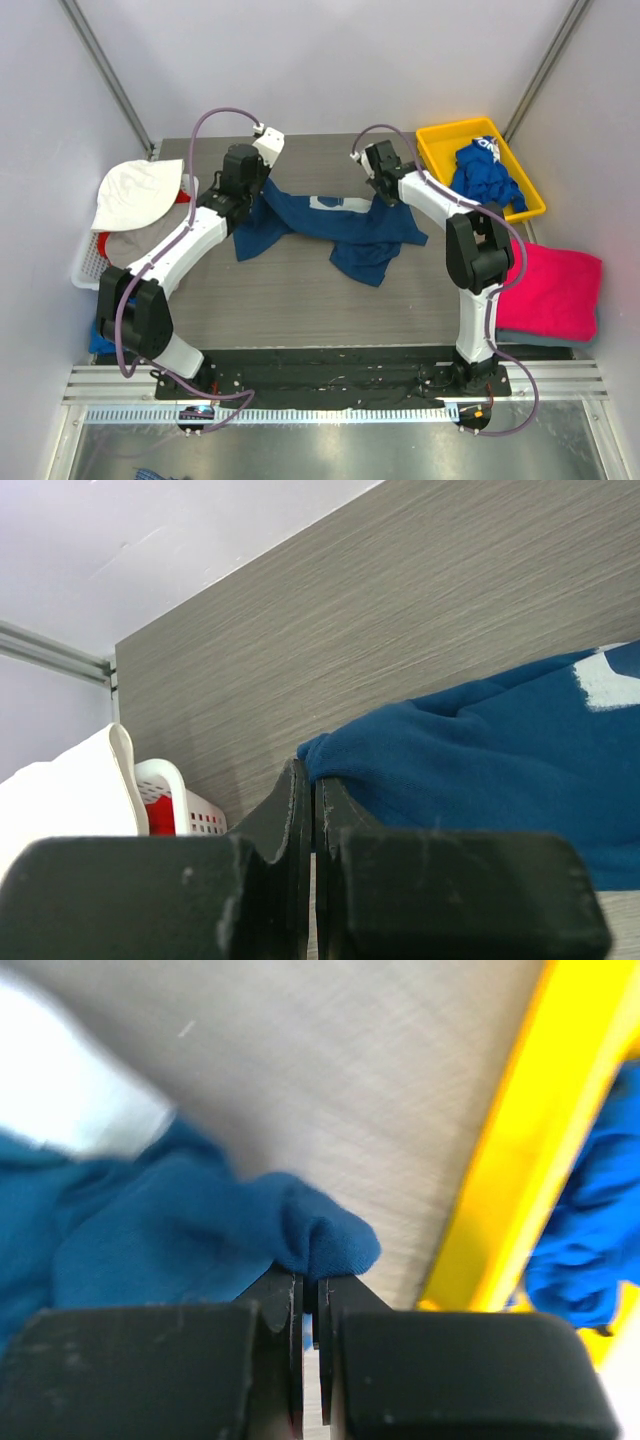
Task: Fold and stack the t-shirts
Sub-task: Flatten out the tshirt
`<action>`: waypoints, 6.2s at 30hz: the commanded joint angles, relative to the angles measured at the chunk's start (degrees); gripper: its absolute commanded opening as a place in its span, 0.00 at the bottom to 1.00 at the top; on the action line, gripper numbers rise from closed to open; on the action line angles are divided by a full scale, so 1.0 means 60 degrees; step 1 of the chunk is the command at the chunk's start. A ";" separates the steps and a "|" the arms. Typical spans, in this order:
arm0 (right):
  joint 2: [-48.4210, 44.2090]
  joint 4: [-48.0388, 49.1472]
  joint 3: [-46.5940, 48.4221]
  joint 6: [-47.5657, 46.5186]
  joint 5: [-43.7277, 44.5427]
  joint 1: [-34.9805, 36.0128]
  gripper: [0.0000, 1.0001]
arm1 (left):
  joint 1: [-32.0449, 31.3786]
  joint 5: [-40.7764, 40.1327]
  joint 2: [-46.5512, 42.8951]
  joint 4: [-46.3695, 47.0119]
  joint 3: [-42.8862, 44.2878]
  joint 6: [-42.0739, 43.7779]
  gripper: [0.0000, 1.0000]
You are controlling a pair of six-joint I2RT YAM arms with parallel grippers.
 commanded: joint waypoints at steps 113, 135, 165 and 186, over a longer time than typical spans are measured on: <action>-0.2076 0.1505 -0.3592 -0.0256 -0.1688 -0.1820 0.54 | -0.0073 0.0384 0.0273 0.0930 -0.1030 -0.0357 0.00; -0.0961 0.1754 -0.2771 -0.0637 -0.1586 -0.1820 0.44 | -0.0088 0.0252 0.0332 0.0960 -0.1104 -0.0225 0.00; -0.4286 -0.1846 0.0963 0.0227 -0.1351 -0.1791 0.01 | -0.0074 -0.1080 -0.1045 -0.0343 0.1503 -0.0196 0.00; -0.6557 -0.1045 0.2604 0.0507 -0.1499 -0.1659 0.01 | -0.0088 -0.1797 -0.2818 -0.0521 0.2909 -0.0284 0.00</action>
